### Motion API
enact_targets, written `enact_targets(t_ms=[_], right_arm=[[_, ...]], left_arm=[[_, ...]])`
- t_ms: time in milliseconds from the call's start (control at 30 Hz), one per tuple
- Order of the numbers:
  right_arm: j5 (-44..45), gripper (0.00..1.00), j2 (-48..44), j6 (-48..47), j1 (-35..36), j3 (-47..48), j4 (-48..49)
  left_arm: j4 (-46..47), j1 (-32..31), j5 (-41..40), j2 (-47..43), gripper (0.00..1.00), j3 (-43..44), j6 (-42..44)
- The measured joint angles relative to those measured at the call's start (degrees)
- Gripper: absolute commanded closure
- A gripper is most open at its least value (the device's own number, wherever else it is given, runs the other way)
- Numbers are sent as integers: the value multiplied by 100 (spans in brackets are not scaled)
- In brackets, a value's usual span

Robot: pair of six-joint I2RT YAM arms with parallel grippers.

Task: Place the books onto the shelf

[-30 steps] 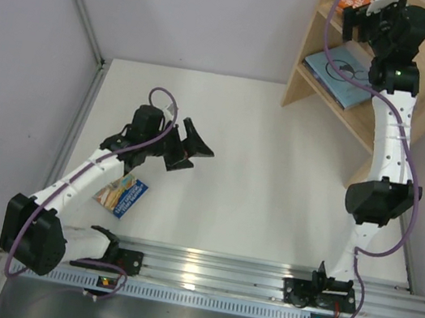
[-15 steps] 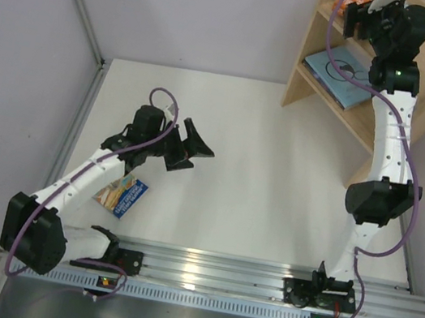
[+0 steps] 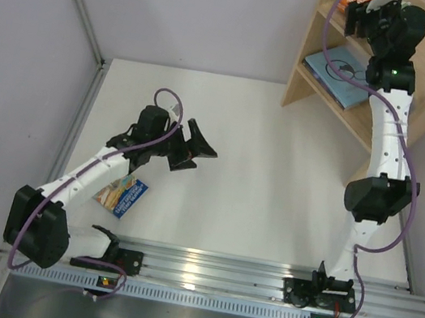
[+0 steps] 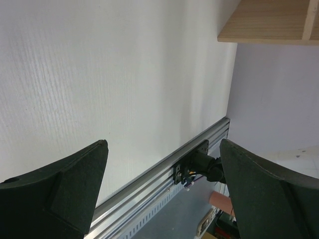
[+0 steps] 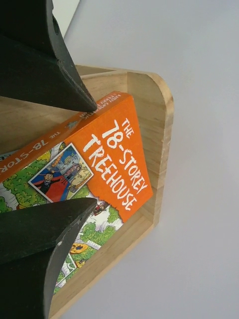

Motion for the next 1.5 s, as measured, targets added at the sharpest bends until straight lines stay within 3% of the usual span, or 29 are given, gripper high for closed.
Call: enact_targets(t_ms=[233, 433, 667, 867, 1067, 1233, 1333, 1500], right_arm=[[87, 20, 33, -11, 9, 0, 125], [122, 19, -90, 435, 15, -214, 278], [457, 20, -890, 1027, 17, -968, 358], [1213, 14, -1679, 1263, 17, -1086, 149], [2006, 18, -2170, 1611, 0, -992, -708], [2277, 35, -2426, 1980, -203, -1285, -1281], [2369, 35, -2424, 2197, -507, -1320, -1552], [2385, 28, -2411, 2371, -686, -1322, -1757]], left_arm=[[50, -90, -26, 111, 1, 0, -2], [81, -208, -90, 109, 1, 0, -9], [72, -317, -118, 68, 1, 0, -9], [17, -317, -107, -61, 1, 22, 76], [-111, -317, -98, -302, 1, 63, 166], [-118, -317, -44, -472, 2, 63, 184], [-133, -317, -11, -472, 2, 63, 205], [-136, -317, 11, -466, 3, 63, 221]])
